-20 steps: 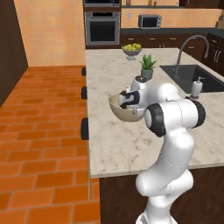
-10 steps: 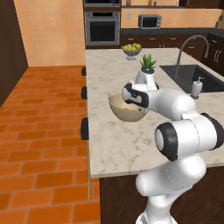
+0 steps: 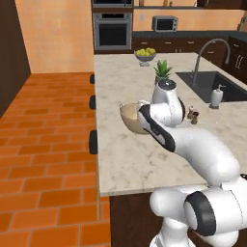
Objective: Open the cabinet, pick up the bread from the cabinet and place it in the basket. Then move the basket to the dining counter.
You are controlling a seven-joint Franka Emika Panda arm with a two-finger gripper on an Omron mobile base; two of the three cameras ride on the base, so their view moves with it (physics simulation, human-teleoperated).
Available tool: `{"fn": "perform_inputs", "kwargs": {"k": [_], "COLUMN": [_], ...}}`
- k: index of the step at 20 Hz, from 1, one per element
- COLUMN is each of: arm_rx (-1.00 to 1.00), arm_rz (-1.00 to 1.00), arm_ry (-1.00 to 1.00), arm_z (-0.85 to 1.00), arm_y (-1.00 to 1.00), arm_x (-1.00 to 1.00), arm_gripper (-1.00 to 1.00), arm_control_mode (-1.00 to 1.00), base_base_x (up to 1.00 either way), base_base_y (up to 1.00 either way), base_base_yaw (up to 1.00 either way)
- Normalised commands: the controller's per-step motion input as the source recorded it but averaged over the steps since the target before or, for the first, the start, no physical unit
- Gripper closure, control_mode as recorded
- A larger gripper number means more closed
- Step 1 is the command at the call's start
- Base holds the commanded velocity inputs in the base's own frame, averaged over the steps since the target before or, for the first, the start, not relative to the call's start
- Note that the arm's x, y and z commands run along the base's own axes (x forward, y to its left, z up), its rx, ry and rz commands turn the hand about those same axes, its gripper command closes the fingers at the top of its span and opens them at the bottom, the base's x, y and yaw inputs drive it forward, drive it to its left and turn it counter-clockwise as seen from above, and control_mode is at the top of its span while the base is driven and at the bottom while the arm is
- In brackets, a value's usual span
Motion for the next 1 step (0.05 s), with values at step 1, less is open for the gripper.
{"fn": "perform_inputs", "kwargs": {"k": [1], "arm_rx": [-0.35], "arm_rz": [0.47], "arm_ry": [-0.05], "arm_z": [0.24], "arm_y": [0.14], "arm_x": [-1.00], "arm_gripper": [-1.00], "arm_control_mode": [-1.00], "base_base_x": [0.00], "base_base_y": [0.00], "base_base_yaw": [0.00]}}
